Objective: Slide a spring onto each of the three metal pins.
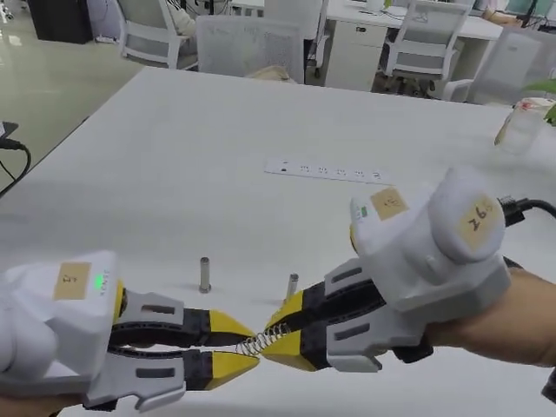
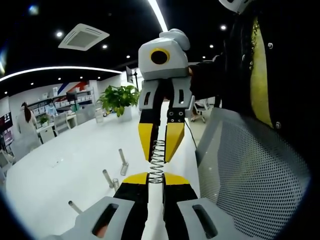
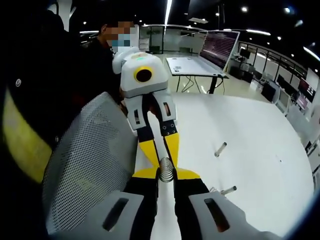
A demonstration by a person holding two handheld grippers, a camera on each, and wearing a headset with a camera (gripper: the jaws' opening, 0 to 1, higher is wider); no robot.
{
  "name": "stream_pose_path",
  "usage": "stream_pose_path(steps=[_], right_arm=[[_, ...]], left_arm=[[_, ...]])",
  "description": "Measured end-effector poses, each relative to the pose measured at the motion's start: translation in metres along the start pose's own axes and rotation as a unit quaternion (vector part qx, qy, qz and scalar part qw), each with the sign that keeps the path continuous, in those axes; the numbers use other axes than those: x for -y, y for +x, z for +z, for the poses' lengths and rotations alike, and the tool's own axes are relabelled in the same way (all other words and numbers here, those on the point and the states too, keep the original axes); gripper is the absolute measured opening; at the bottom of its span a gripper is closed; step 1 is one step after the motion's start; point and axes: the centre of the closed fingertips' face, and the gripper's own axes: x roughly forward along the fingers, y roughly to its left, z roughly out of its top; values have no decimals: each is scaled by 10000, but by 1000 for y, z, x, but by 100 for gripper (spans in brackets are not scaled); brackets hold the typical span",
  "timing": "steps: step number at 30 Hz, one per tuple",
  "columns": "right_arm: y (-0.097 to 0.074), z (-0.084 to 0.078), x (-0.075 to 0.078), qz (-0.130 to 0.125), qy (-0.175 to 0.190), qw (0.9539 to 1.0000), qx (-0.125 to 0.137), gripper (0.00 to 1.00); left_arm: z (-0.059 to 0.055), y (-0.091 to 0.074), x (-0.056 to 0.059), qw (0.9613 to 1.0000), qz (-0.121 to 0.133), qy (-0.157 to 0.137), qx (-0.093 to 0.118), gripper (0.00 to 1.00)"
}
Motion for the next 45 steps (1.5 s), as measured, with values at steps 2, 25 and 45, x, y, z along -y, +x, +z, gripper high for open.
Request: stream_pose_path(steps=[2,25,45], right_arm=[[0,1,0,15,-69,9999,-74,8],[-8,-1,4,632,-990,9785,-1694,8],[-14,-3,8,742,-1178,9668,-2142,8]], left_arm=[[0,1,0,10000,0,15,-9,2],[5,14,-4,9999,-73,49,123,2],[11,23,-6,9997,-109,83,201,2]])
